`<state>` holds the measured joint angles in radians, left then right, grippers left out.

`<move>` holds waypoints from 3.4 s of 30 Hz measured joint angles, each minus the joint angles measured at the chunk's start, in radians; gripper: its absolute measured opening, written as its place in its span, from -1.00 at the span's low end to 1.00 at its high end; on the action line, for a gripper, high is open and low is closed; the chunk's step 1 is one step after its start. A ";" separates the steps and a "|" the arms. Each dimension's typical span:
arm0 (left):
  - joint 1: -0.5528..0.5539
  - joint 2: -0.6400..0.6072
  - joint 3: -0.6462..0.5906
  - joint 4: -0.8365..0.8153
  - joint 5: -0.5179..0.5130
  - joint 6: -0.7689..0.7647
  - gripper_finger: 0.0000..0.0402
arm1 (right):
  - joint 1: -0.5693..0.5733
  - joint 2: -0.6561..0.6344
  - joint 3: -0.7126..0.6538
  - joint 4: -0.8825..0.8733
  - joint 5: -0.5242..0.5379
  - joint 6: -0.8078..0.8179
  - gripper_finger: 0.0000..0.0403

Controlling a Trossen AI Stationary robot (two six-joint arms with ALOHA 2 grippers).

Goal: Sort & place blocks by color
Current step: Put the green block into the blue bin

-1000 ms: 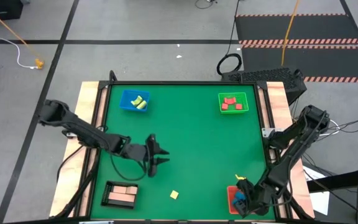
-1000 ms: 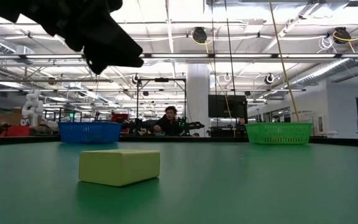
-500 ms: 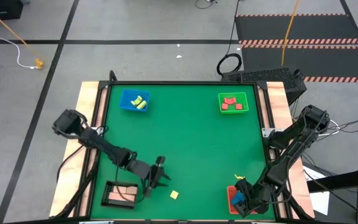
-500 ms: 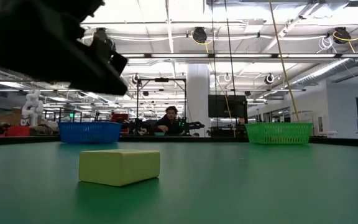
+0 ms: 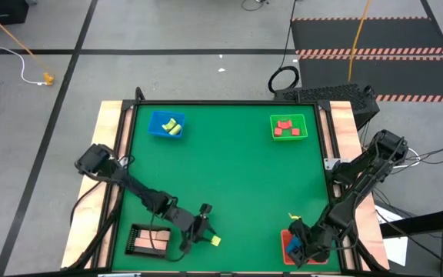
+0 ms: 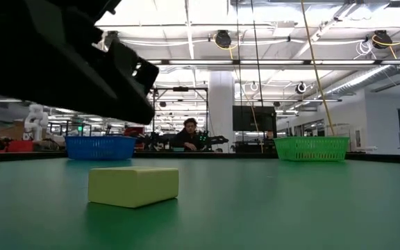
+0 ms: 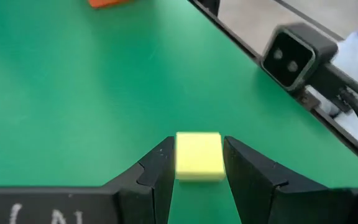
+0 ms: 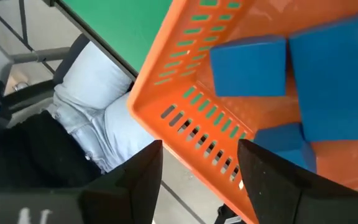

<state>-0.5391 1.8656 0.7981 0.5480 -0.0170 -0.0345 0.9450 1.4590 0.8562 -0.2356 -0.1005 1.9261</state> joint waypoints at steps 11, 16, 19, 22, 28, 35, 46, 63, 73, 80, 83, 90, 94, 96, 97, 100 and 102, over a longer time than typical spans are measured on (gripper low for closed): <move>-0.006 0.000 -0.001 -0.025 -0.010 -0.001 -0.32 | -0.001 0.000 0.000 0.011 0.077 0.023 -0.02; -0.007 0.000 -0.001 -0.019 -0.010 -0.005 -0.32 | -0.001 0.000 0.000 0.048 0.074 0.023 -0.02; -0.012 0.000 -0.001 -0.019 -0.011 -0.017 -0.32 | -0.001 0.000 0.000 0.050 0.097 -0.019 -0.02; -0.020 0.000 -0.002 -0.013 -0.011 -0.020 -0.32 | -0.001 0.000 0.000 0.059 0.120 -0.029 -0.02; -0.029 0.000 -0.002 0.017 -0.011 -0.027 -0.32 | -0.003 -0.027 0.000 0.117 0.102 -0.113 -0.02; -0.030 0.000 -0.002 0.032 -0.011 -0.023 -0.32 | -0.082 -0.123 0.000 0.071 0.285 -0.441 -0.02; -0.019 0.000 -0.002 0.032 -0.004 -0.018 -0.32 | -0.295 -0.436 -0.009 -0.207 0.656 -0.941 -0.02; 0.053 0.000 -0.003 0.039 0.078 -0.015 -0.32 | -0.751 -0.711 -0.578 0.744 0.186 -1.405 -0.02; 0.073 -0.001 -0.003 0.051 0.080 -0.018 -0.32 | -0.837 -0.718 -0.741 0.881 0.124 -1.429 -0.02; 0.073 -0.001 -0.003 0.068 0.080 -0.027 -0.32 | -0.837 -0.718 -0.769 0.883 0.124 -1.501 -0.02; 0.073 -0.001 -0.003 0.076 0.080 -0.032 -0.32 | -0.837 -0.718 -0.786 0.883 0.124 -1.501 -0.02; 0.072 -0.001 -0.003 0.078 0.065 -0.066 -0.32 | -0.837 -0.718 -0.824 0.875 0.124 -1.501 -0.02; 0.056 -0.001 -0.003 0.079 -0.004 -0.074 -0.32 | -0.837 -0.718 -0.829 0.874 0.124 -1.501 -0.02; 0.036 -0.001 -0.003 0.082 -0.030 -0.081 -0.32 | -0.837 -0.718 -0.829 0.873 0.124 -1.501 -0.02; 0.024 -0.001 -0.003 0.084 -0.039 -0.085 -0.32 | -0.837 -0.718 -0.829 0.874 0.124 -1.501 -0.02; -0.016 -0.001 -0.003 0.081 -0.079 -0.107 -0.32 | -0.837 -0.718 -0.830 0.874 0.124 -1.501 -0.02; -0.044 -0.001 -0.003 0.076 -0.122 -0.107 -0.32 | -0.837 -0.718 -0.830 0.874 0.124 -1.501 -0.02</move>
<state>-0.5832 1.8645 0.7956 0.6242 -0.1391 -0.1417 0.1081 0.7414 0.0261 0.6384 0.0238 0.4252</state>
